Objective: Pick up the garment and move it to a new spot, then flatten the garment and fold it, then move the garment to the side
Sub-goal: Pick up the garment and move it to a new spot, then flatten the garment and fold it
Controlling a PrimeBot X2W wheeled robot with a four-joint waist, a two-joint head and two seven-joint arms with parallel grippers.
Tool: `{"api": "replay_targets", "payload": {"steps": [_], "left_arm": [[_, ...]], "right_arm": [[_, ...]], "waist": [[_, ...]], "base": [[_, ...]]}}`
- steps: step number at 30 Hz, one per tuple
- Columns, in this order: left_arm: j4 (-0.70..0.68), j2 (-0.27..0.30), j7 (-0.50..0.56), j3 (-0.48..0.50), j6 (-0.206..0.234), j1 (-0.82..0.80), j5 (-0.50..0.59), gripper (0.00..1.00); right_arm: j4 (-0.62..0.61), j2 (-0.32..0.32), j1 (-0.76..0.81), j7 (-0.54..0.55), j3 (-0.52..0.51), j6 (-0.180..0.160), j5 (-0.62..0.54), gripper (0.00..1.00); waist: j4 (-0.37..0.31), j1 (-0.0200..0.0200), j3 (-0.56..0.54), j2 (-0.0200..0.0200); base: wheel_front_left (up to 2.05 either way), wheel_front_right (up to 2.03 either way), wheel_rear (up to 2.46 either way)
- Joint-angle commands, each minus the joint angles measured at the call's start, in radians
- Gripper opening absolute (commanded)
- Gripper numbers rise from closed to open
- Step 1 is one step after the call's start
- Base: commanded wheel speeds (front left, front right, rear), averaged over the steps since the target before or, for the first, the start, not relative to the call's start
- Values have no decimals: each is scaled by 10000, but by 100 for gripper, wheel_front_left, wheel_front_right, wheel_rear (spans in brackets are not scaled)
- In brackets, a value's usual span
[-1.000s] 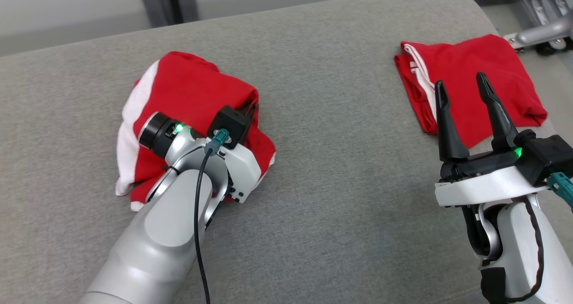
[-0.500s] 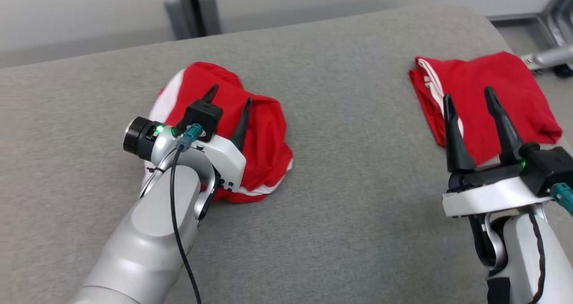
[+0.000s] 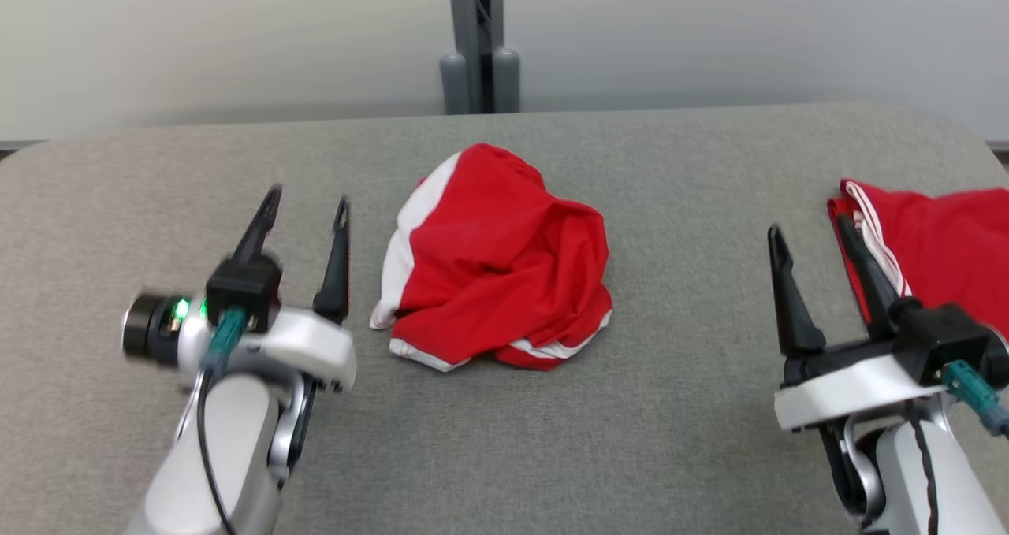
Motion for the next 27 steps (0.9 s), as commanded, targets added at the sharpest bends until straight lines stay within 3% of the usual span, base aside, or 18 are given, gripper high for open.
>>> {"api": "replay_targets", "payload": {"steps": [1, 5, 11, 18, 27], "left_arm": [[-122, 45, -23, 116, 78, 219, 45, 100], [-741, -263, -24, 772, 352, 1786, 186, 100], [-1286, -783, -25, 1438, 217, 3093, 547, 100], [-1444, -1077, -25, 1613, -279, 3024, 1070, 100], [-997, -1176, -26, 1632, -391, 2619, 1545, 100]], "right_arm": [[58, -92, 204, -18, -3, -2, 5, 100], [350, -104, 492, -18, 114, 0, 57, 100], [596, -100, 775, -18, 70, 0, 89, 100], [996, -101, 621, -18, -17, 0, 262, 100], [3589, -265, -581, -18, 538, 0, 1276, 100]], "waist": [[248, 0, -268, 0], [492, 0, -536, 0], [832, 0, -696, 0], [1255, 0, -470, 0], [1951, 0, 486, 0]], "base": [[0, 0, 0], [0, 0, 0], [0, 0, 0], [0, 0, 0], [0, 0, 0]]}}
